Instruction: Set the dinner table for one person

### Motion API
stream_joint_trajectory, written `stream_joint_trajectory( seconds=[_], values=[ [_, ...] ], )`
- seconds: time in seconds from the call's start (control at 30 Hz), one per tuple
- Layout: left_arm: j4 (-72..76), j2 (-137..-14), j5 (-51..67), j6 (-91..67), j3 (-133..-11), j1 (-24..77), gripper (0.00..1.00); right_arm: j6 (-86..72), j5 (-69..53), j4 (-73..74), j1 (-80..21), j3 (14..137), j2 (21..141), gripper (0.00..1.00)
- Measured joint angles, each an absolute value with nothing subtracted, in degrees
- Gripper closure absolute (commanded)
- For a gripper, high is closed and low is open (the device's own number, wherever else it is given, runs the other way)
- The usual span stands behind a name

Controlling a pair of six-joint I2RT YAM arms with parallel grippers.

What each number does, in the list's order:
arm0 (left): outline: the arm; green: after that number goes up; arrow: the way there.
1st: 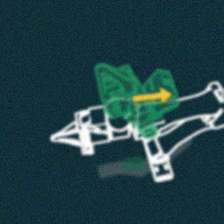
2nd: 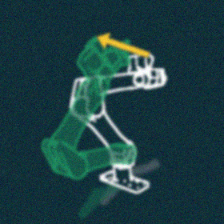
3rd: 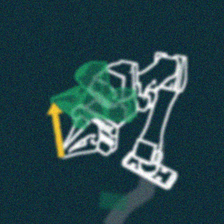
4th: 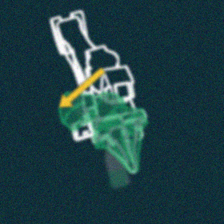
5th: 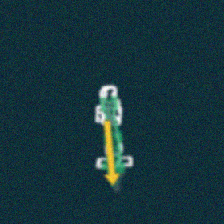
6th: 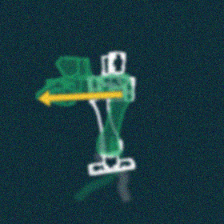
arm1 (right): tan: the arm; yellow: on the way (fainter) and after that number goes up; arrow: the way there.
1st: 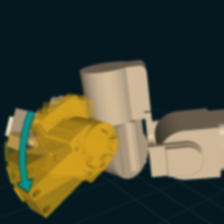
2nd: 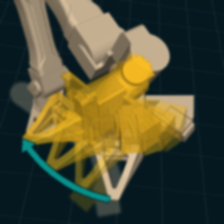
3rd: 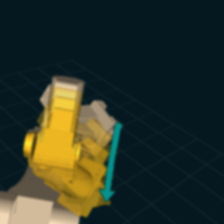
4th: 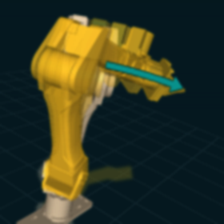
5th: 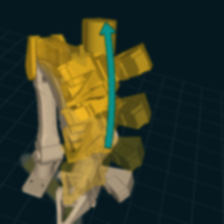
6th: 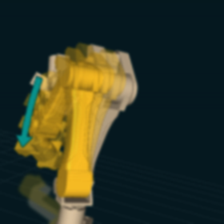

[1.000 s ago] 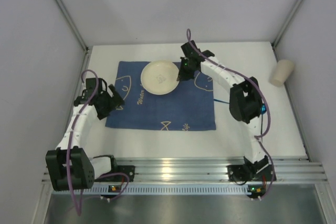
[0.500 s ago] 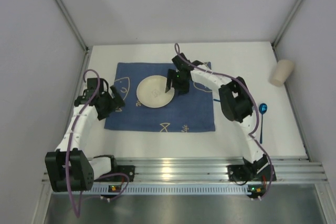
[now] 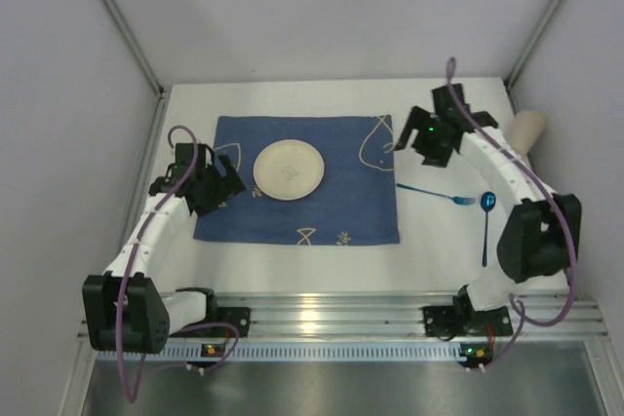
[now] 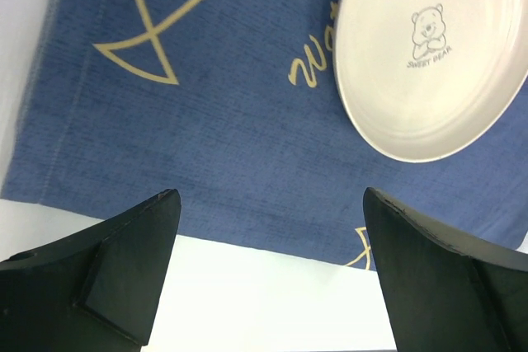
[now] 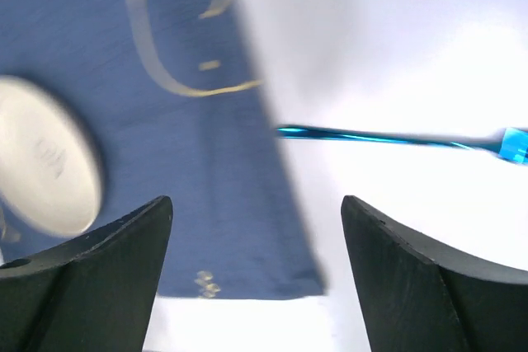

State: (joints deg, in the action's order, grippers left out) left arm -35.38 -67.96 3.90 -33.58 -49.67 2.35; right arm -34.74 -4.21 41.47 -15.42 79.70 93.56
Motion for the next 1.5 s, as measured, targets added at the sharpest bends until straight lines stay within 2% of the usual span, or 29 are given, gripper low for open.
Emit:
stream_joint_trajectory(
  seconds=[0.13, 0.37, 0.6, 0.9, 1.2, 1.37, 1.47, 1.5],
  values=[
    [-33.5, -68.82, 4.12, -34.87, -48.38, 4.23, 0.03, -35.29, -1.8, 43.88, -2.59, 68.55, 85.36, 0.16],
    [-32.49, -69.41, 4.12, -35.66, -47.44, 4.49, 0.03, -36.29, -3.03, 47.75, 2.11, 60.73, 88.77, 0.16],
    [-31.9, -70.26, 4.05, -35.35, -47.44, 4.49, 0.02, -37.76, -4.01, 44.31, 6.59, 59.61, 91.37, 0.16],
    [-31.42, -72.29, 3.62, -34.3, -47.46, 4.49, 0.03, -39.7, -4.97, 38.79, 6.63, 59.94, 97.89, 0.17],
    [-31.4, -74.63, 2.55, -33.91, -48.62, 4.49, 0.03, -41.17, -4.93, 39.94, 6.59, 70.43, 106.15, 0.18],
    [-31.2, -76.93, 2.2, -33.93, -49.32, 4.49, 0.03, -41.15, -3.29, 41.01, 6.48, 76.84, 110.65, 0.28],
    [-31.05, -78.11, 2.11, -33.98, -49.82, 4.49, 0.03, -40.95, -1.74, 41.82, 6.04, 79.35, 112.51, 0.46],
    [-31.03, -78.48, 2.11, -33.98, -49.98, 4.49, 0.03, -40.69, -0.95, 42.02, 5.98, 80.03, 113.1, 0.57]
  ],
)
